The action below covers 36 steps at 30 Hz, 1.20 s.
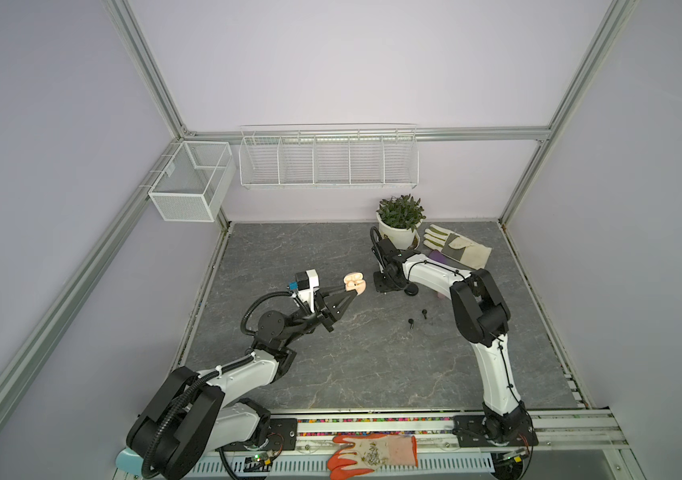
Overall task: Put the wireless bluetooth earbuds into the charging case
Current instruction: 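Lower the right gripper and close it on the white earbud, then lift the earbud with the right gripper off the table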
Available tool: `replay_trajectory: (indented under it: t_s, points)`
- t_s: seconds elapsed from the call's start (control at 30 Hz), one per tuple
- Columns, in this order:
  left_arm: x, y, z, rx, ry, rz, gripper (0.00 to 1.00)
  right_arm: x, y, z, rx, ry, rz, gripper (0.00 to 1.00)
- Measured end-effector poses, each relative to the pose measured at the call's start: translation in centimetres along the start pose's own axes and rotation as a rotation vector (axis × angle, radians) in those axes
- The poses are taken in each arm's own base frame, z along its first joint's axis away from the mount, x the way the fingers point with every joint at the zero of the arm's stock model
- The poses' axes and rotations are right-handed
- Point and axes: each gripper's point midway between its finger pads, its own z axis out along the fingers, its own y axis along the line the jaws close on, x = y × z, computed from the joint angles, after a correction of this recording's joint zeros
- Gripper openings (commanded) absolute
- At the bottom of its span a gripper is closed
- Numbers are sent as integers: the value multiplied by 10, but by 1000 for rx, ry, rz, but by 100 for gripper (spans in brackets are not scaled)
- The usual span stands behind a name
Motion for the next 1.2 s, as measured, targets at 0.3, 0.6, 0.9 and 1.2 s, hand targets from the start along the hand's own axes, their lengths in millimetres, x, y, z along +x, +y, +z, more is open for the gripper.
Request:
replay_trajectory:
  t_s: [0.3,0.6,0.9,1.2]
  points:
    - [-1,-3,-9,-16,-16,3,0,11,12,-4,-3,3,-30,20]
    - [-2,-6,-18,-33,-28,5,0,59,23,-20,-10,45,-56,19]
    - [-9,-12,-22,-43,-26,9,0,109,43,-38,-21,95,-79,20]
    - [-6,-10,-25,-72,-4,11,0,135,52,-45,-11,141,-84,29]
